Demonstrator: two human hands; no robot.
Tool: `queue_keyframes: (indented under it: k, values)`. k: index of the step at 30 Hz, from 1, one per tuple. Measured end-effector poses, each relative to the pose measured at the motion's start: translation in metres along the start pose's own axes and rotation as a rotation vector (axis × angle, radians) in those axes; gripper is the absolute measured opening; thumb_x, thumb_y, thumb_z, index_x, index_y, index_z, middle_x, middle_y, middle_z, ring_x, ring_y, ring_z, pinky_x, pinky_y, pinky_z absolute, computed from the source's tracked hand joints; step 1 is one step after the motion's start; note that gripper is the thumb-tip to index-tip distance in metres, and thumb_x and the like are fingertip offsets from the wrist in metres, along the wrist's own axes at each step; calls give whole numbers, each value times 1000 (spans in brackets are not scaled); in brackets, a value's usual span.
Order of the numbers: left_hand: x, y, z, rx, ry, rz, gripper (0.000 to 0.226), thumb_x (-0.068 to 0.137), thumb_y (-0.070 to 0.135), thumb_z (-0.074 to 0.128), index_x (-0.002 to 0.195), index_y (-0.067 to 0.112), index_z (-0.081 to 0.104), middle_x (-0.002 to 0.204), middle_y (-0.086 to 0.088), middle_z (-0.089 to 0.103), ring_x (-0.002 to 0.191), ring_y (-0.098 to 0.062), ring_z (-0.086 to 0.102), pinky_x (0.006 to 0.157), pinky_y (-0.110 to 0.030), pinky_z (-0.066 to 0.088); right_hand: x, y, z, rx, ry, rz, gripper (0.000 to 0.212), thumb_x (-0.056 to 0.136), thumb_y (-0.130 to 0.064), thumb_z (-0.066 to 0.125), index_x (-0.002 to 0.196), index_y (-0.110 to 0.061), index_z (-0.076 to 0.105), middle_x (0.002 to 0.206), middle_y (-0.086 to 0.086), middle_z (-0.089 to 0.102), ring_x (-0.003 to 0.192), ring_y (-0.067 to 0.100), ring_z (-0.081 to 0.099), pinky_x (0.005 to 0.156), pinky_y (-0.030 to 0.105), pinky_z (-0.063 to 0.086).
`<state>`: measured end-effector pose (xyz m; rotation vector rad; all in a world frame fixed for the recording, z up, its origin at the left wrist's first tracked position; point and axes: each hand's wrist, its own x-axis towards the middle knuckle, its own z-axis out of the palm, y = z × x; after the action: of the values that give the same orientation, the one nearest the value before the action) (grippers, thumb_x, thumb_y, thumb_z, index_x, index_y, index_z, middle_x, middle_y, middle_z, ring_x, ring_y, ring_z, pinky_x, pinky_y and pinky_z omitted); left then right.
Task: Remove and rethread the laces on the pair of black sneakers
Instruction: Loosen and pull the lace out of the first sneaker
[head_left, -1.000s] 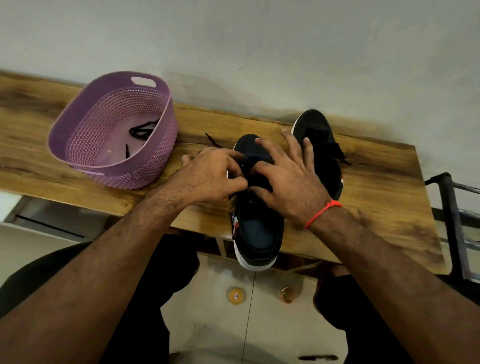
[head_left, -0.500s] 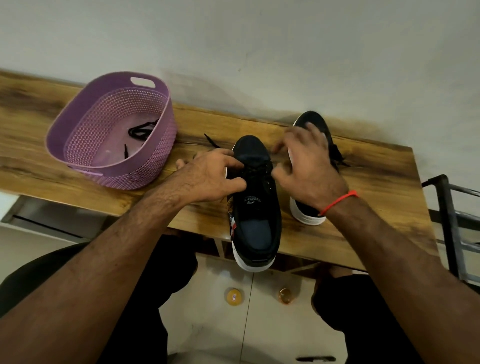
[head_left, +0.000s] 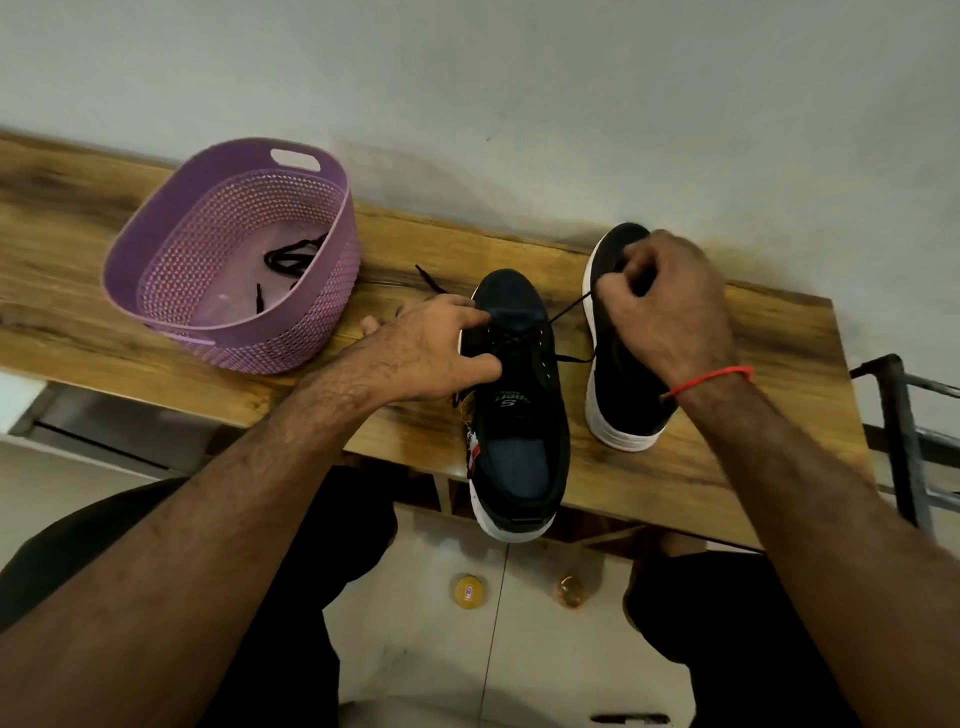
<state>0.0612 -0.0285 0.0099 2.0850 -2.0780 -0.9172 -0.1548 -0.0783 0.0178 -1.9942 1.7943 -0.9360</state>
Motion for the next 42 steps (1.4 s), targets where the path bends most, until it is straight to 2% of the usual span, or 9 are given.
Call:
queue_keyframes:
  k: [4, 8, 14, 19, 23, 27, 33, 38, 42]
  values:
    - [-1, 1, 1, 16, -1, 0, 73, 83, 58, 60, 151, 38, 41, 160, 16, 30, 149, -19, 25, 110, -63, 23, -10, 2, 6, -135, -156, -167, 26, 82, -33, 61, 104, -18, 63, 136, 13, 48, 141, 36, 28, 117, 49, 24]
    - [-3, 2, 0, 3, 16, 23, 66, 84, 56, 58, 148, 41, 45, 157, 17, 34, 147, -19, 29, 107, -59, 26, -36, -16, 27, -406, -402, -462, 29, 87, -46, 61, 109, -27, 63, 160, 5, 20, 152, 35, -7, 119, 63, -3]
    - [-1, 0, 2, -5, -5, 46, 86, 66, 71, 50, 146, 41, 48, 158, 16, 34, 147, -21, 30, 112, -63, 27, -32, -9, 36, -276, -303, -410, 16, 86, -31, 59, 94, -18, 63, 136, 4, 53, 139, 31, 35, 116, 52, 25]
    - [1, -3, 2, 12, -13, 19, 75, 81, 63, 59, 150, 37, 44, 161, 15, 30, 149, -22, 25, 112, -68, 23, 1, 3, 7, 65, 60, -7, 13, 82, -22, 60, 84, -10, 60, 97, 9, 62, 97, 25, 56, 76, 18, 32]
    - [-1, 1, 2, 24, -13, 12, 66, 88, 54, 60, 150, 38, 43, 161, 15, 29, 149, -23, 25, 109, -65, 20, -14, -3, 15, -158, -170, -189, 40, 80, -46, 53, 110, -21, 60, 136, 10, 48, 141, 35, 28, 115, 56, 25]
    - [-2, 2, 2, 16, 1, 34, 64, 85, 57, 57, 146, 40, 48, 159, 16, 33, 147, -22, 28, 107, -62, 23, -35, -15, 29, -416, -432, -442, 44, 84, -48, 63, 122, -29, 52, 161, 5, 13, 151, 35, -10, 118, 65, -3]
    - [-3, 1, 4, -40, 6, 64, 96, 57, 72, 37, 147, 41, 44, 155, 12, 39, 143, -22, 34, 111, -61, 31, -33, -13, 25, -320, -452, -272, 46, 83, -37, 62, 126, -31, 49, 156, 3, 22, 150, 31, -2, 119, 63, -1]
    - [-5, 8, 11, 4, 119, 25, 64, 87, 42, 59, 148, 44, 39, 160, 14, 28, 144, -20, 28, 105, -55, 26, -26, -13, 9, -514, -425, -221, 52, 78, -57, 61, 123, -32, 51, 132, 4, 36, 133, 35, 24, 116, 65, 9]
    - [-7, 15, 23, -10, 222, 60, 54, 87, 33, 58, 138, 49, 48, 162, 12, 23, 146, -20, 20, 109, -57, 21, -27, -10, 9, -507, -476, -234, 56, 82, -57, 57, 132, -34, 49, 150, 4, 26, 147, 37, 2, 116, 68, -4]
